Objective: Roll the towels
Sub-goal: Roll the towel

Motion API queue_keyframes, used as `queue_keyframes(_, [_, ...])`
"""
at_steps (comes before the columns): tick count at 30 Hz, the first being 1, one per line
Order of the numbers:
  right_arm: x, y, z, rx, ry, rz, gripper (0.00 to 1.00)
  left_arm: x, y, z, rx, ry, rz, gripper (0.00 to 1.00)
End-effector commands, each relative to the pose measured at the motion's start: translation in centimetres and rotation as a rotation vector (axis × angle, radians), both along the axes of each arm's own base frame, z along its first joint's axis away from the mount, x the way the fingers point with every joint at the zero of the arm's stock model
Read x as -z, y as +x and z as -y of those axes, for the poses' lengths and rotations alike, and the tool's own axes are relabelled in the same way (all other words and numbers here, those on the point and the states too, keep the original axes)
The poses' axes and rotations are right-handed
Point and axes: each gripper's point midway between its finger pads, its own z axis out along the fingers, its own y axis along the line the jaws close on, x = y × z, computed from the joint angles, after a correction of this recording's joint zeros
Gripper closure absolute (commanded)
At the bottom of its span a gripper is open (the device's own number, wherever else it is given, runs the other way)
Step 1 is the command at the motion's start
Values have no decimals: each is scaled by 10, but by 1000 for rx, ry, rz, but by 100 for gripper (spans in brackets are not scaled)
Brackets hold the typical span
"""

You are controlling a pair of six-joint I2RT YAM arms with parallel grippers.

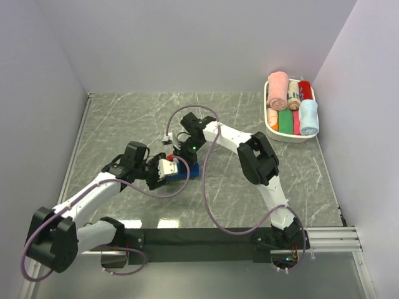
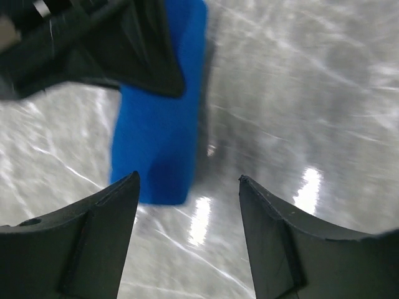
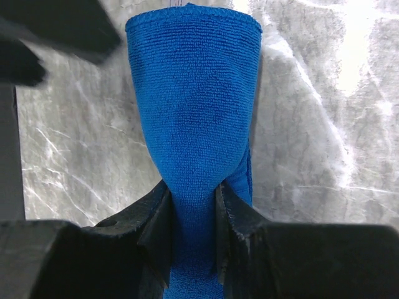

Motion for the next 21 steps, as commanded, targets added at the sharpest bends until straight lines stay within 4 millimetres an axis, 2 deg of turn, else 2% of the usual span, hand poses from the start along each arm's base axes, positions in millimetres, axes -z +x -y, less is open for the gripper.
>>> queue_keyframes(1, [47, -33, 30, 12, -190, -139, 100, -7, 33, 11, 12, 30, 184, 30])
queue_keyframes(7, [46, -32, 30, 14, -186, -139, 100, 12, 44, 22, 59, 79, 210, 31])
queue_keyframes(9, [45, -30, 30, 15, -182, -133, 100, 32, 41, 22, 92, 129, 174, 32])
queue_keyframes(12, [44, -28, 31, 17, -180, -126, 99, 43, 41, 19, 85, 169, 133, 37])
queue_keyframes(16, [42, -23, 35, 35, -180, -113, 86, 66, 32, 5, 77, 246, 77, 51])
queue_keyframes(17, [42, -22, 36, 38, -178, -116, 80, 72, 26, 1, 83, 264, 54, 54])
queue_keyframes(19, [39, -20, 36, 47, -176, -119, 74, 80, 21, -3, 90, 288, 26, 64])
queue_keyframes(21, [36, -16, 38, 69, -171, -132, 64, 83, 16, -5, 96, 294, -1, 69])
